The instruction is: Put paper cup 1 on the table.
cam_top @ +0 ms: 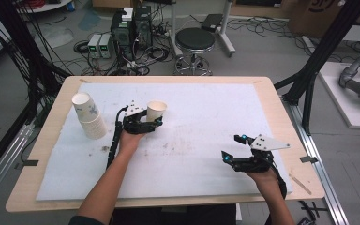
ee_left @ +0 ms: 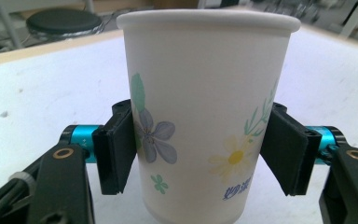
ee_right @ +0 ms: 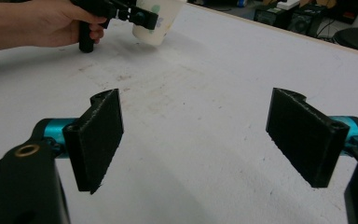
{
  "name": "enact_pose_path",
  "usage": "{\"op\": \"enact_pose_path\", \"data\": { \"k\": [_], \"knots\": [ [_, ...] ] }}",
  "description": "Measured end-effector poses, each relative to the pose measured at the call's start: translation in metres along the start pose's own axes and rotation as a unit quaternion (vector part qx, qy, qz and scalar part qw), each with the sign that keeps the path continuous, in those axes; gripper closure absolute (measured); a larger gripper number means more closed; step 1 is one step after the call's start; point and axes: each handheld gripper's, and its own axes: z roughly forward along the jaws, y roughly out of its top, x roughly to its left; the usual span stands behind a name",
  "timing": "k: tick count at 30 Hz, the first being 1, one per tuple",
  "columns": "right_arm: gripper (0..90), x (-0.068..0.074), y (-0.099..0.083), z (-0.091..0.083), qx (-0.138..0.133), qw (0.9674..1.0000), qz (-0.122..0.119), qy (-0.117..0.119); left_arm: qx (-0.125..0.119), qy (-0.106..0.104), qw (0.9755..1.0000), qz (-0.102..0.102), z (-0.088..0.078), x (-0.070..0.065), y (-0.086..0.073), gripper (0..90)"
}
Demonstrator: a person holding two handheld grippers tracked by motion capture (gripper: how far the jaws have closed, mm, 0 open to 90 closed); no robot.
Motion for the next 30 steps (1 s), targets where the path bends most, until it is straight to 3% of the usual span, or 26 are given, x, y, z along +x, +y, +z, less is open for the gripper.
{"op": "enact_pose_path", "data": {
  "k": [3,9,23,27,30],
  "knots": [
    [19.4,0.0,0.0,-0.001,0.001,1.0,0.0,0.0,0.03,0.011,0.9994,0.014,0.001,-0.003,0.0,32.5],
    [19.4,0.0,0.0,-0.003,-0.001,1.0,-0.002,-0.001,0.065,0.023,0.9973,0.027,-0.009,-0.008,0.002,32.7],
    [19.4,0.003,0.001,-0.004,0.0,1.0,-0.003,0.001,0.081,0.022,0.9965,-0.003,-0.019,-0.007,-0.006,31.0],
    [19.4,0.002,0.001,-0.004,0.0,1.0,-0.001,0.0,0.078,0.011,0.9965,-0.027,-0.022,-0.006,-0.006,25.3],
    [19.4,0.001,0.0,-0.005,0.0,1.0,0.001,0.001,0.074,0.005,0.9969,-0.026,-0.028,-0.006,-0.004,22.1]
  ]
}}
